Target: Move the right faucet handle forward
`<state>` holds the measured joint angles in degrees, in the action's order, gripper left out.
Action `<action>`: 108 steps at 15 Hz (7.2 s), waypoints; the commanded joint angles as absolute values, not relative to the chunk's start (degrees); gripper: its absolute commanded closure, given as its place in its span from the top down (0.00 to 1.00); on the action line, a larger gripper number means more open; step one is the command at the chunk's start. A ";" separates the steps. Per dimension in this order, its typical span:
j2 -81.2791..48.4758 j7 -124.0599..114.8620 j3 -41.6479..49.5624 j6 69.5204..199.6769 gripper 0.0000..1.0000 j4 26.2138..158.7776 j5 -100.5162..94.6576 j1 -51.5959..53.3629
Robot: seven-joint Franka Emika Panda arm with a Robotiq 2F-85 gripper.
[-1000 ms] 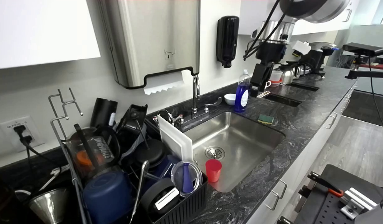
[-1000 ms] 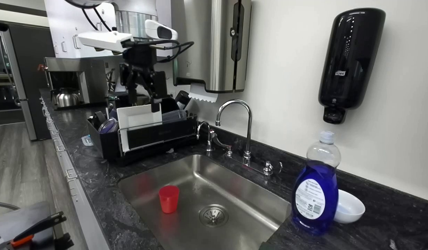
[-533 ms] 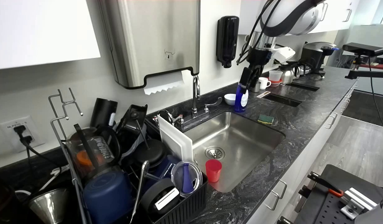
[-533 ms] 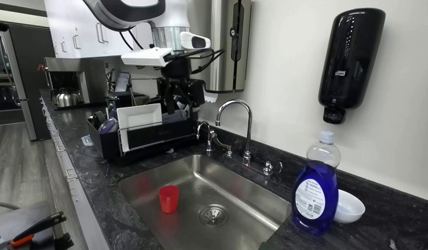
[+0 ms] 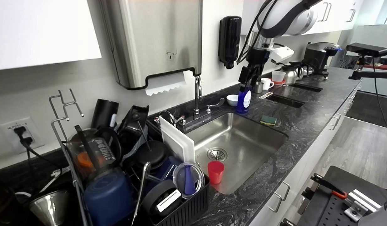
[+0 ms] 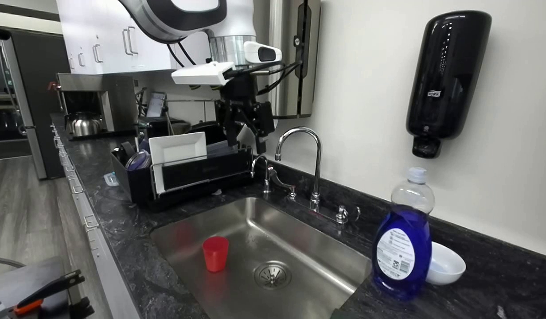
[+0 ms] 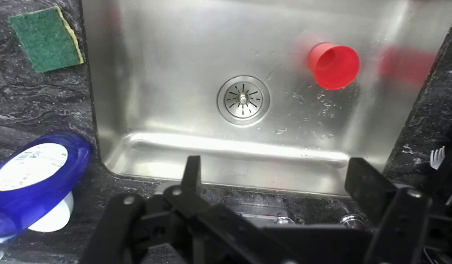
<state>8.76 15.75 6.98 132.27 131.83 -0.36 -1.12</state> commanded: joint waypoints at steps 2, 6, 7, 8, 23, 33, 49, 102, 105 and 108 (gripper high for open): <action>8.75 15.80 6.32 132.12 1.00 131.74 -0.24 -1.77; 7.50 16.63 6.50 132.22 1.00 131.22 0.59 -1.66; 6.95 17.06 6.51 132.77 1.00 131.21 0.48 -1.65; 6.21 18.08 6.58 133.11 1.00 131.08 0.47 -1.61; -13.44 32.64 5.68 142.32 1.00 119.55 0.67 -7.83; -25.35 36.53 3.91 141.77 1.00 105.35 -0.42 -12.16; -30.38 41.03 2.41 140.92 1.00 96.39 -1.57 -13.77; -46.33 63.76 -4.58 145.83 1.00 82.10 -1.11 -19.63; -46.29 65.74 -5.22 145.03 1.00 82.02 -0.66 -20.17; -46.06 67.02 -5.60 143.92 1.00 82.16 -0.40 -20.45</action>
